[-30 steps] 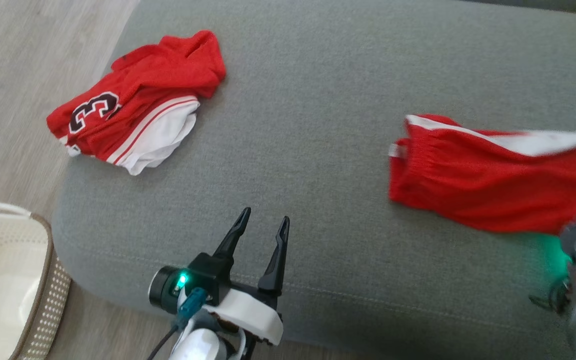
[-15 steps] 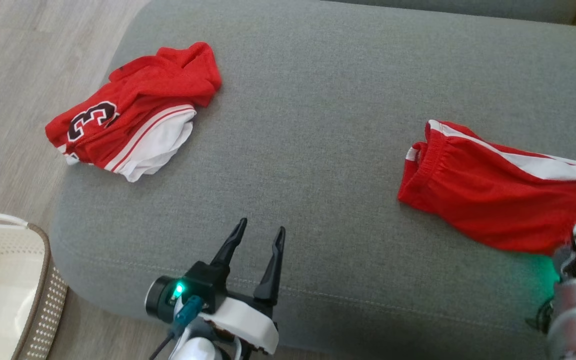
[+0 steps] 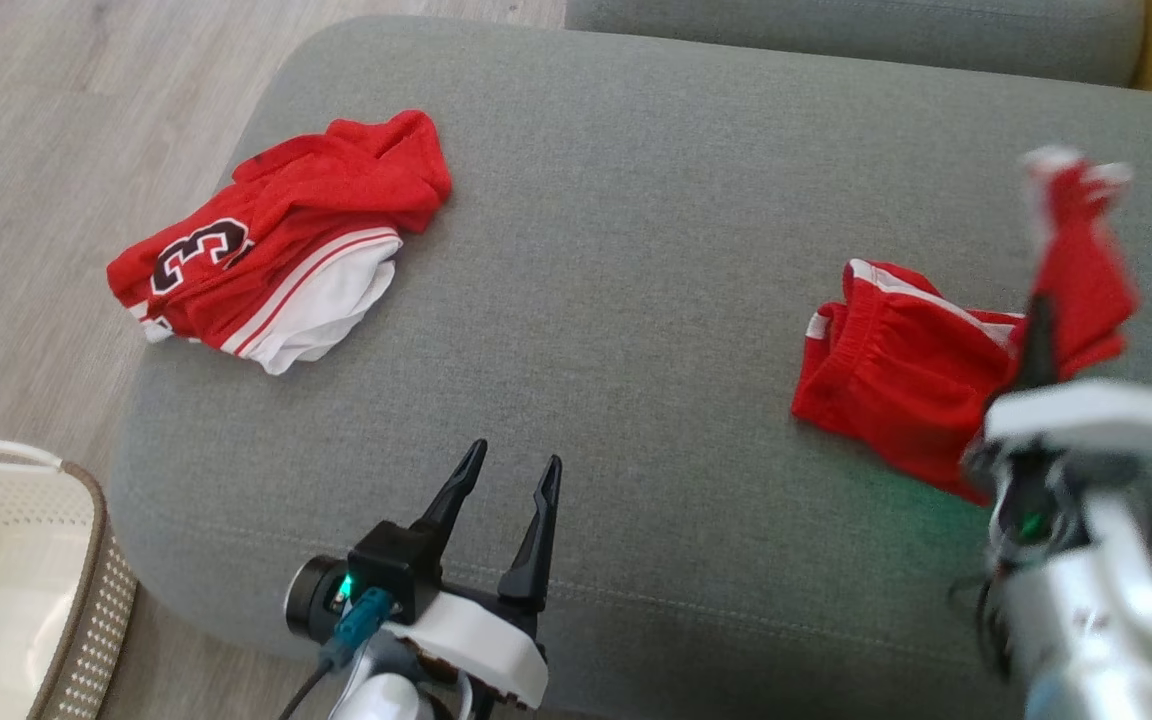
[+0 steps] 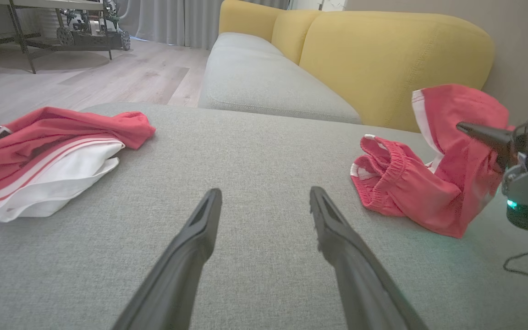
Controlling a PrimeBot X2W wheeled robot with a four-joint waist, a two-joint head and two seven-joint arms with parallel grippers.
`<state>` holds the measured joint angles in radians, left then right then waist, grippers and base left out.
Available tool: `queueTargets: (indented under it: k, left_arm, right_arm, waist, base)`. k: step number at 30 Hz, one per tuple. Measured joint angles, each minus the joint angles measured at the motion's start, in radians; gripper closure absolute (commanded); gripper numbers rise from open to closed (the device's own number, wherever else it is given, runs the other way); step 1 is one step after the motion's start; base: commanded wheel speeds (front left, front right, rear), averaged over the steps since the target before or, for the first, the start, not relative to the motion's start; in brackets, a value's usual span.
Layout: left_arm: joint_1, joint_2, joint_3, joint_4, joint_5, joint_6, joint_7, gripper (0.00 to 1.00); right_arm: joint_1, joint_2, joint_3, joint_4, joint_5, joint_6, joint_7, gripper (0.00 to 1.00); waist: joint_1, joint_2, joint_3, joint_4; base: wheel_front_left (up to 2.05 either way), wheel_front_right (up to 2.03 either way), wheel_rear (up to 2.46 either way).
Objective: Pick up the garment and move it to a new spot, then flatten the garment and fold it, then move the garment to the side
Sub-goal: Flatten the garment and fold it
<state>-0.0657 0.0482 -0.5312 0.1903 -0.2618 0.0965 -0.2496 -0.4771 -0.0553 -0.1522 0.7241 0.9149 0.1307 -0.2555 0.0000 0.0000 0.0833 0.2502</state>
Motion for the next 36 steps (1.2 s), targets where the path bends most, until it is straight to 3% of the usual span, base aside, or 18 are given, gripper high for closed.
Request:
queueTargets:
  k: [6, 17, 18, 19, 31, 36]
  left_arm:
    - [0.001, 0.000, 0.000, 0.000, 0.010, 0.001, 0.000, 0.00]
    - [0.001, 0.000, -0.002, 0.006, 0.012, 0.002, 0.000, 0.00]
    - [0.001, 0.000, -0.002, 0.006, 0.012, 0.002, 0.000, 0.00]
    - [0.001, 0.000, -0.002, 0.007, 0.012, 0.004, 0.000, 0.00]
    - [0.001, 0.000, -0.010, 0.007, 0.009, 0.011, 0.000, 0.00]
    - [0.001, 0.000, -0.015, 0.007, 0.002, 0.019, 0.000, 0.00]
  right_arm:
    - [0.116, 0.000, 0.158, -0.113, 0.057, 0.000, 0.000, 1.00]
    - [0.116, 0.000, 0.274, -0.132, 0.034, 0.000, 0.000, 1.00]
    - [0.116, -0.001, 0.291, -0.114, 0.016, 0.000, 0.000, 0.71]
    - [0.117, 0.001, 0.300, -0.100, -0.006, 0.000, 0.000, 0.01]
    - [0.117, -0.001, 0.361, -0.144, -0.098, 0.000, 0.000, 0.00]
    - [0.103, -0.001, 0.356, -0.037, -0.126, 0.000, 0.000, 0.00]
  waist:
    - [0.0000, 0.0000, 0.001, 0.006]
    - [0.0000, 0.0000, 0.012, 0.038]
    - [0.0000, 0.0000, 0.013, 0.041]
    - [0.0000, 0.0000, 0.013, 0.044]
    - [0.0000, 0.0000, 0.026, 0.069]
    - [0.0000, 0.0000, 0.040, 0.079]
  base:
    - [0.00, 0.00, 0.00]
    - [0.00, 0.00, 0.00]
    - [0.00, 0.00, 0.00]
    - [0.00, 0.00, 0.00]
    - [0.00, 0.00, 0.00]
    - [0.00, 0.00, 0.00]
